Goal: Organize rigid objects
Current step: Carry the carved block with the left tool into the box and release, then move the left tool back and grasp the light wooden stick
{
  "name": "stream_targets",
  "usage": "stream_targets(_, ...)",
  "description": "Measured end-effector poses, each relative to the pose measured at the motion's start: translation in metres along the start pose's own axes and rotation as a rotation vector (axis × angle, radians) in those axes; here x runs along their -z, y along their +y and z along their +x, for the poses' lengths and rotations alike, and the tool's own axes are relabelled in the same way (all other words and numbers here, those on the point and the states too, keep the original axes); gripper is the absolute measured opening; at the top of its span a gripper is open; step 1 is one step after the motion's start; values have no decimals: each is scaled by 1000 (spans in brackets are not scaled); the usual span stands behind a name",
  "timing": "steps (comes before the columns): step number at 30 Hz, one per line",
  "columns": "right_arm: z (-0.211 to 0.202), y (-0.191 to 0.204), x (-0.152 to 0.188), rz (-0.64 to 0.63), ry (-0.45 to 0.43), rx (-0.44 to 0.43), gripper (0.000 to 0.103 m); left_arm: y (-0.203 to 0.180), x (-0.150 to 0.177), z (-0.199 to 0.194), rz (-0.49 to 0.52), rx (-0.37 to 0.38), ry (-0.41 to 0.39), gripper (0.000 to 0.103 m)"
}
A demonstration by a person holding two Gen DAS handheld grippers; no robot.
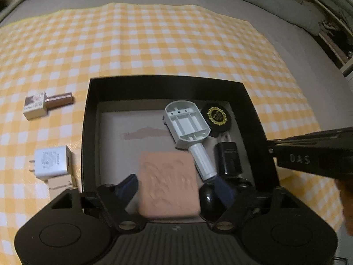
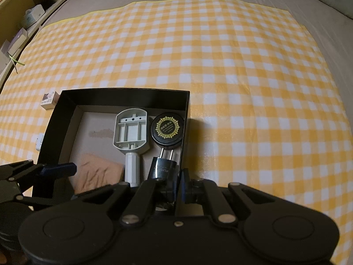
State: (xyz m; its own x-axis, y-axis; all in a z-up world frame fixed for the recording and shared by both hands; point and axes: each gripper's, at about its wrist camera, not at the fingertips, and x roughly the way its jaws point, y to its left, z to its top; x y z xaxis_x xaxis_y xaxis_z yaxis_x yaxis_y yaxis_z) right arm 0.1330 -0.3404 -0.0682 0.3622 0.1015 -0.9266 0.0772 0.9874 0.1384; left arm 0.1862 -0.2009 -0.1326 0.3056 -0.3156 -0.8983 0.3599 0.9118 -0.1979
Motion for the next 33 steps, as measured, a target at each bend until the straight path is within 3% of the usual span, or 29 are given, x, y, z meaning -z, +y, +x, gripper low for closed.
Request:
stream_targets(11,3,1,-1,1,-1,1,5,3,6,-37,3,93,-1,85)
stream_targets(18,4,0,-1,0,-1,3,5,14,4,-75,32,118,-93,95)
stream_targets(25,4,3,-2,1,-1,3,5,40,-8,-112,6,90,-243,103)
stream_targets(33,6,4,-2,-1,-2,6,5,89,-19,-123,-106,-31,-296,103)
